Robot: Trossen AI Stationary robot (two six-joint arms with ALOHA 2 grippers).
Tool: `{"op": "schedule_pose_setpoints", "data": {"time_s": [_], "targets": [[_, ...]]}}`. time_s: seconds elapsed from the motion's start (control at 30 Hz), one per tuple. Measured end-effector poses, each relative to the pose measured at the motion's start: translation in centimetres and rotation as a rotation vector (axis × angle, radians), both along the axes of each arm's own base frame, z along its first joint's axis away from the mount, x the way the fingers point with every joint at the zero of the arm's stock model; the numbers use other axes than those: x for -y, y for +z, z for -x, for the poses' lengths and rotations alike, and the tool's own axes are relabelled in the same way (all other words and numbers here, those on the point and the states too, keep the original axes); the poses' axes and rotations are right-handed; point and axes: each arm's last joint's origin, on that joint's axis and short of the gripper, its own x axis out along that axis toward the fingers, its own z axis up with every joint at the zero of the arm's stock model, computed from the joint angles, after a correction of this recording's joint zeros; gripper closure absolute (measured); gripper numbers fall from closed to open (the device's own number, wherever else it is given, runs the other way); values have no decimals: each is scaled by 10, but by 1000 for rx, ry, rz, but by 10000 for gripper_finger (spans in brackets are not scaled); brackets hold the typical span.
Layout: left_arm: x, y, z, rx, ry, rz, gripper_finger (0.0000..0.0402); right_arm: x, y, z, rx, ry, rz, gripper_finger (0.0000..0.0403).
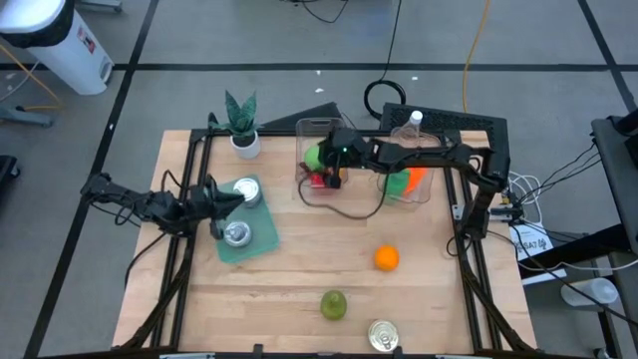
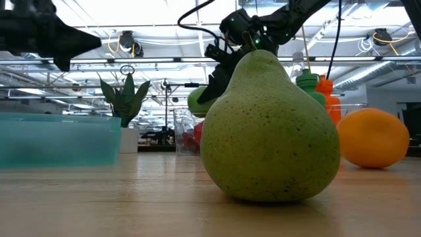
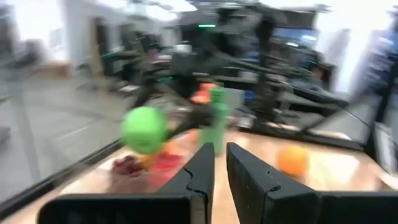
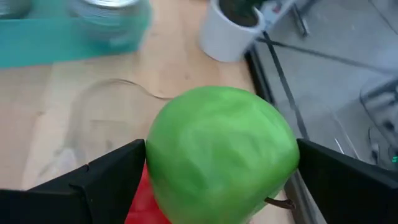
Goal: Pick & Place Food Item
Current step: Put the green apple into the left transparent bin
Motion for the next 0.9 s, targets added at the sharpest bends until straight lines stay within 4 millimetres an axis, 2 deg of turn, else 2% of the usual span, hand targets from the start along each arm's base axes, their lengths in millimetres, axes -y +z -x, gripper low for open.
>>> {"op": "schedule_pose_setpoints", "data": {"time_s": [0.2,0.4,0.53,0.73,0.9], "targets": [[-3,7,-16,-65,90,109,352,-9,2,-4,-2,53,63,3],[-12,16,-54,-163,227,131,352,-10,4,-6,18,70,79,3],[-30,22,-84,-249,309,130,352,-10,4,-6,17,72,84,3],[-64,29,-131,-355,292,157,352,-11,3,-6,16,77,80,3],[-91,30,-161,-406,231,188,352,-11,2,-6,13,66,58,3]]}}
